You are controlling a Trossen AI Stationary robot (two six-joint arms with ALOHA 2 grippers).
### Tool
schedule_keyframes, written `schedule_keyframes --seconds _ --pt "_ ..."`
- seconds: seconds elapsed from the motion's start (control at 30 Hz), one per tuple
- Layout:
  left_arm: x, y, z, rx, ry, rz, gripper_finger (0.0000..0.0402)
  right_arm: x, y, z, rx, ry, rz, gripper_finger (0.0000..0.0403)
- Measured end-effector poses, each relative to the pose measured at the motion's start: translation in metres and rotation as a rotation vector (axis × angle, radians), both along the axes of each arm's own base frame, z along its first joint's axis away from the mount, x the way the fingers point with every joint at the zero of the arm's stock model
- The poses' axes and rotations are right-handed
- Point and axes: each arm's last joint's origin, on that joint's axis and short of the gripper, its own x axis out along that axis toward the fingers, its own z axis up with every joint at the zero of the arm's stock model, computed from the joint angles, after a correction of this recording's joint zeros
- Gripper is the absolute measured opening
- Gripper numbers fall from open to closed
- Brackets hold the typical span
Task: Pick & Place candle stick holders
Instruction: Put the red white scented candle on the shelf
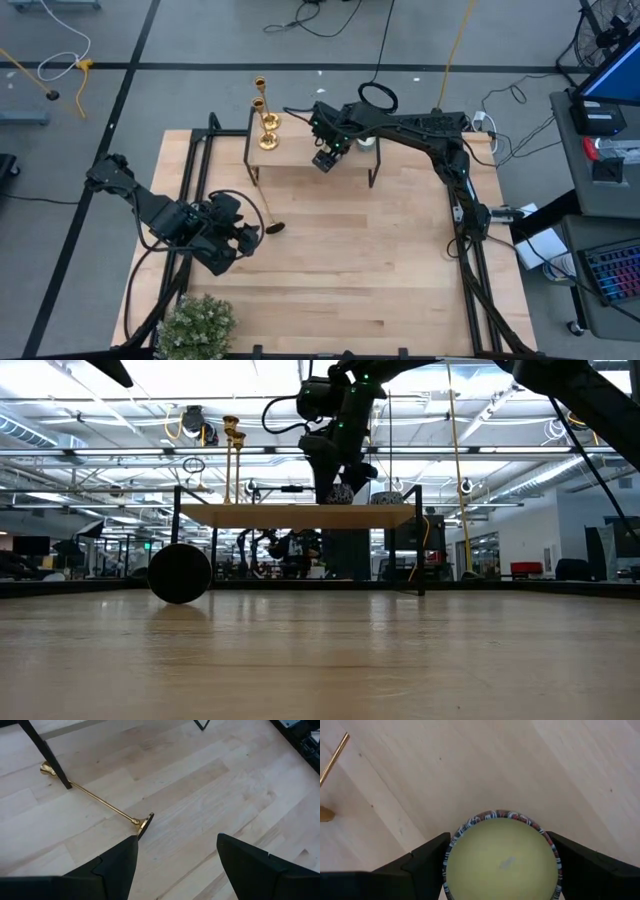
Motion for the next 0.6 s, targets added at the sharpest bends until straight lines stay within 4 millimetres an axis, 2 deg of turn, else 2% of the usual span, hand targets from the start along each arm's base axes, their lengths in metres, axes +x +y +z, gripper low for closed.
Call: schedule_keyframes --seconds 0.37,0.6 --pt "0.001 0.001 0.000 0.008 0.005 -0.006 0.0273 -0.017 0.001 0.028 -0.040 -0.041 -0.036 0.0297" --pt "0.002 0.003 0.000 0.016 0.011 -0.008 0.0273 -0.022 0.001 0.029 -0.035 -0.015 -0.037 0.0297"
